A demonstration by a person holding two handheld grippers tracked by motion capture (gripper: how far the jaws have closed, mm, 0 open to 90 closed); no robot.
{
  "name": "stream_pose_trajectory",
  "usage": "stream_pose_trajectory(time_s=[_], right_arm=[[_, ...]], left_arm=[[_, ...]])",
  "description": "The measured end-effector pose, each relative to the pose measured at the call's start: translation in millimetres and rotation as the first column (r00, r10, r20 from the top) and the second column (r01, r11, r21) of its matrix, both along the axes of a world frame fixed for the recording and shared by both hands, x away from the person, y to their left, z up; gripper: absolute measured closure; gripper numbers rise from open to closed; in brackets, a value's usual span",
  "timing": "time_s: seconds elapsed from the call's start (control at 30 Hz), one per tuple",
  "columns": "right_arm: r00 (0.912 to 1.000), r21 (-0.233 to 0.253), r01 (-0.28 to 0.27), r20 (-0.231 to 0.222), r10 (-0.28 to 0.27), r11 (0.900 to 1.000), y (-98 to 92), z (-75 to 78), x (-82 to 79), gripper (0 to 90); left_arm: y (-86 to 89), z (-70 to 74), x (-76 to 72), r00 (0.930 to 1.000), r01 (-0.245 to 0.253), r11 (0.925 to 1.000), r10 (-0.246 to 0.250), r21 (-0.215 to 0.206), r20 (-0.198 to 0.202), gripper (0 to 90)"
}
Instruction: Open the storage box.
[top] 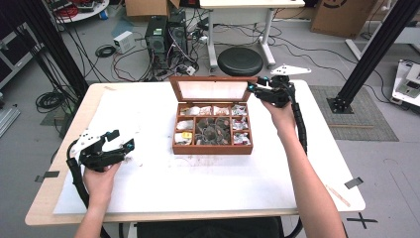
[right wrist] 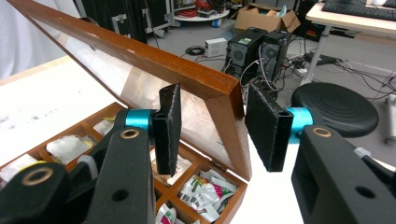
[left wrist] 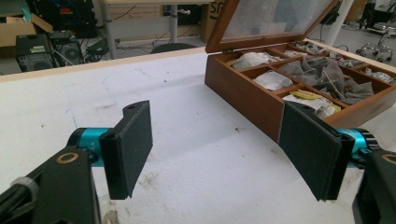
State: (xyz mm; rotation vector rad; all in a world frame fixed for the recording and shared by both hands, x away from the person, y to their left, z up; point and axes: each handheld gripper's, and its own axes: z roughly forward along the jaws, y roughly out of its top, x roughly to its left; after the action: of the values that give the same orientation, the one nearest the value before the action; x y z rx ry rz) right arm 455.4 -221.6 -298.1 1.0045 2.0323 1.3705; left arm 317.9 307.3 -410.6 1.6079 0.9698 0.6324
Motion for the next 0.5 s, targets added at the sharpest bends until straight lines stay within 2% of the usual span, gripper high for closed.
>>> stream_pose_trajectory(time_s=[0.07,0.23,0.5], right_arm=[[1.0000,0.000,0.003,-0.002,-0.003,1.000,0.4,1.2,1.9,57.1],[0.9999,0.005,0.008,-0.006,-0.008,1.000,1.2,3.5,7.3,57.1],[0.9997,0.026,0.019,-0.013,-0.019,0.999,1.6,3.8,13.9,57.1]], left_arm=[[0.7,-0.1,0.2,1.0000,0.001,1.0000,-0.001,-0.004,-0.001,26.2],[2.9,-1.0,0.9,0.9998,0.012,0.9976,-0.013,-0.068,-0.015,26.2],[4.1,-2.2,2.2,0.9996,0.012,0.9981,-0.014,-0.061,-0.025,26.2]])
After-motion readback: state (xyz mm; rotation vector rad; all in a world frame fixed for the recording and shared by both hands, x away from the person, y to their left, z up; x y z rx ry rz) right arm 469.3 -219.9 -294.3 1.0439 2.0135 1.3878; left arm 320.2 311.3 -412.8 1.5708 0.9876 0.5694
